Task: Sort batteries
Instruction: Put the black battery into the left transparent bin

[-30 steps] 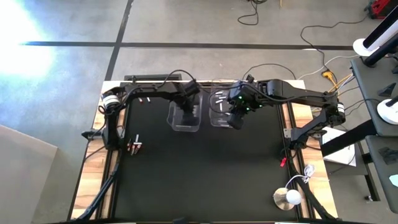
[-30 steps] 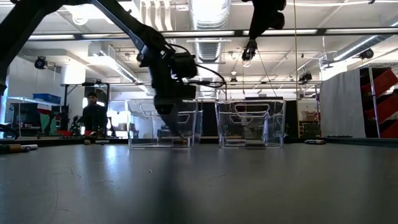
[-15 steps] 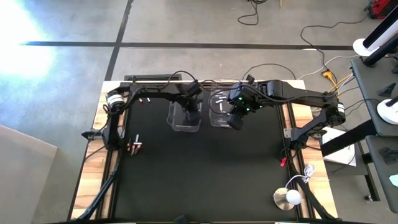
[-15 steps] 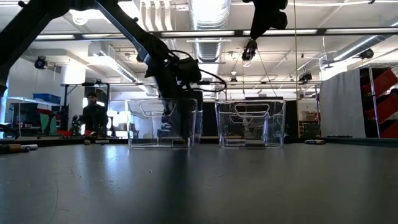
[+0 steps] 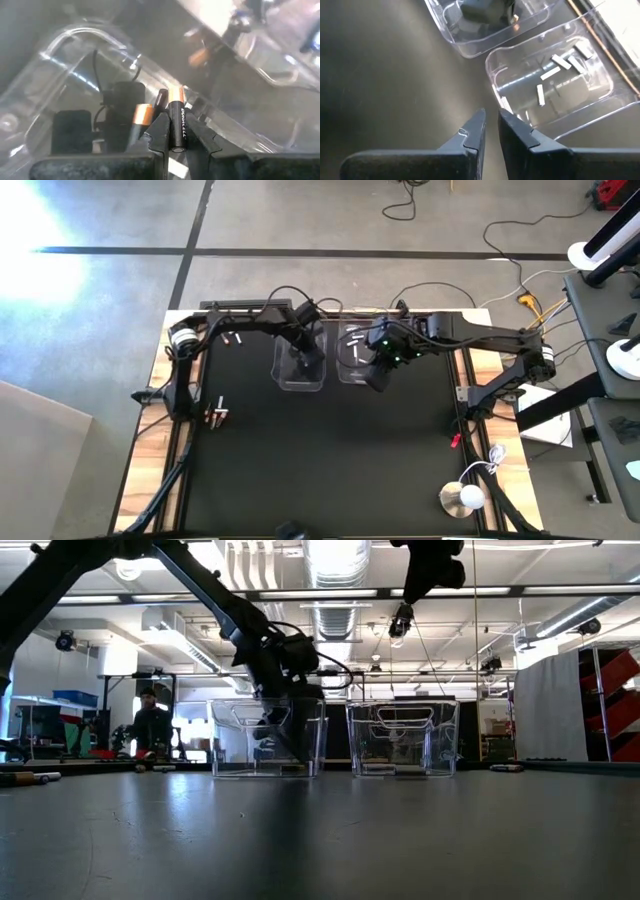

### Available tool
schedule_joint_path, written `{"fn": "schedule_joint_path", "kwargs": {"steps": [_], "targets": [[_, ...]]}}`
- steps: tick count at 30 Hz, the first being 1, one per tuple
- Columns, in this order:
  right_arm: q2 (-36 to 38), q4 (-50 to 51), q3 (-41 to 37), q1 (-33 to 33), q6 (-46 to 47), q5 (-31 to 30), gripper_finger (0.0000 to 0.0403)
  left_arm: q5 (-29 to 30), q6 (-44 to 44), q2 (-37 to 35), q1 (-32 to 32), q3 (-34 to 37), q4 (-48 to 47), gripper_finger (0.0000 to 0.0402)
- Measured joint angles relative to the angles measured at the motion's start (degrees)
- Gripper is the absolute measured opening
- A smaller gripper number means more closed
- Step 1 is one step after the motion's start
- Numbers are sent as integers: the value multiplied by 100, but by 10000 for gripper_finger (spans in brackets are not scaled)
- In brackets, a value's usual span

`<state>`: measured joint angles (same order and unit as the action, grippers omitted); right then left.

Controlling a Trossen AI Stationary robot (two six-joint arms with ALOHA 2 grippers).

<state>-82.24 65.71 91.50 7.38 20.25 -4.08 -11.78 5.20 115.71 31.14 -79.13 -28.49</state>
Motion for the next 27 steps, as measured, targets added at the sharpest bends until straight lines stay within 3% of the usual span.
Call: {"fn": "schedule_joint_path", "kwargs": {"steps": [7, 14, 27], "targets": [[-13, -71, -283, -304, 375, -31, 43, -335, -199, -34, 23, 2, -222, 23], [-13, -157, -720, -514, 941, -45, 43, 451, -294, -47, -151, 55, -360, 23], [38, -153, -949, -540, 1139, -37, 43, 514, -734, -47, -157, 111, -152, 27]]}}
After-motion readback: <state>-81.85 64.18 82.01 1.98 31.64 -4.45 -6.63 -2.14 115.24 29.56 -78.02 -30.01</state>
